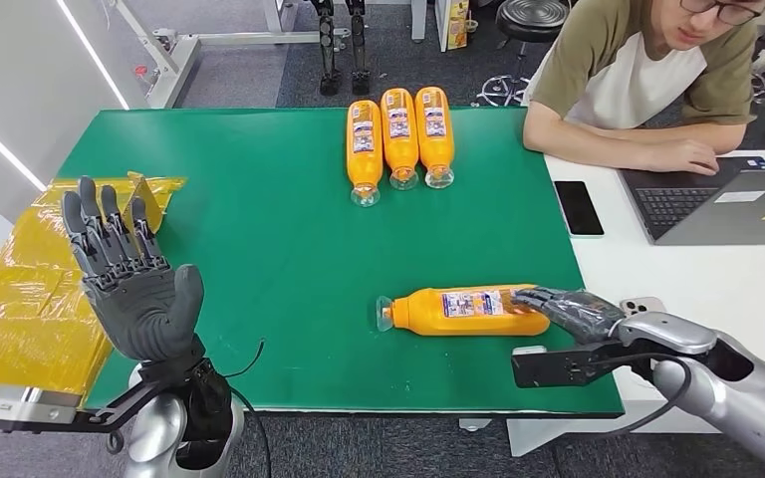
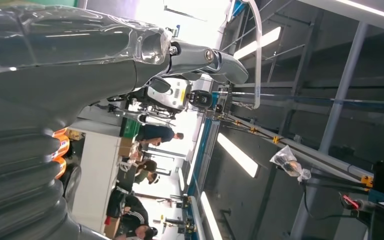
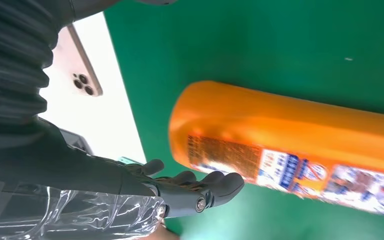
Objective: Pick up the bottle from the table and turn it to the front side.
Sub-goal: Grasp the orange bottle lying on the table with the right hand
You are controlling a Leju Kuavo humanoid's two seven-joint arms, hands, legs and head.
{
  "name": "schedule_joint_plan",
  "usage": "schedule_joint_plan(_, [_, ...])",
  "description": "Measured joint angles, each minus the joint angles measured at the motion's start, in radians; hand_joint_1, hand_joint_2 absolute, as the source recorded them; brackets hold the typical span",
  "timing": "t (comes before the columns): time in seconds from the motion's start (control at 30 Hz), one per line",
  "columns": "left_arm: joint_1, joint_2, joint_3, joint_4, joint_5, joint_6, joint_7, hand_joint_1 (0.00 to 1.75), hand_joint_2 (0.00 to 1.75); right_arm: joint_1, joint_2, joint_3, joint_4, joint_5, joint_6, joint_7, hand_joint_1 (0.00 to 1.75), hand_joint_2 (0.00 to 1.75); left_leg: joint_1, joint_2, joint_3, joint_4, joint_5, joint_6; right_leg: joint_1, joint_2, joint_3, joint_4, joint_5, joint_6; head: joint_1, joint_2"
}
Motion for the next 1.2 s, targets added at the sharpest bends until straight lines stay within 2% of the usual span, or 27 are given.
schedule_joint_plan(0.17, [0.004, 0.005, -0.001, 0.000, 0.004, 0.015, 0.000, 0.00, 1.75, 0.020, 0.001, 0.003, 0.047, 0.103, -0.084, -0.028, 0.00, 1.75, 0.000, 0.000, 0.000, 0.000, 0.000, 0.000, 0.000, 0.000, 0.000, 0.000, 0.000, 0.000, 0.000, 0.000])
schedule_joint_plan(0.4, [0.004, 0.007, -0.004, 0.000, 0.003, 0.015, 0.000, 0.00, 1.75, 0.013, 0.052, 0.002, 0.134, 0.180, -0.129, -0.060, 0.00, 1.75, 0.000, 0.000, 0.000, 0.000, 0.000, 0.000, 0.000, 0.000, 0.000, 0.001, 0.000, 0.000, 0.000, 0.000])
schedule_joint_plan(0.73, [0.002, 0.007, -0.005, 0.004, 0.003, 0.013, 0.000, 0.00, 1.75, -0.051, 0.183, 0.001, 0.270, 0.222, -0.150, -0.109, 0.00, 1.75, 0.000, 0.000, 0.000, 0.000, 0.000, 0.000, 0.000, 0.000, 0.000, 0.001, 0.000, 0.000, 0.000, 0.000])
schedule_joint_plan(1.03, [-0.004, 0.007, -0.006, 0.010, 0.009, 0.017, 0.000, 0.00, 1.75, -0.142, 0.356, 0.027, 0.476, 0.217, -0.150, -0.162, 0.00, 1.75, 0.000, 0.001, 0.001, 0.000, 0.001, -0.001, 0.000, 0.001, 0.000, 0.001, 0.000, 0.000, 0.000, 0.000])
schedule_joint_plan(1.2, [-0.004, 0.007, -0.006, 0.012, 0.009, 0.017, 0.000, 0.00, 1.75, -0.146, 0.404, 0.045, 0.543, 0.213, -0.152, -0.167, 0.00, 1.75, 0.000, 0.001, 0.000, 0.000, 0.001, -0.001, 0.000, 0.001, 0.000, 0.001, 0.000, 0.000, 0.000, 0.000])
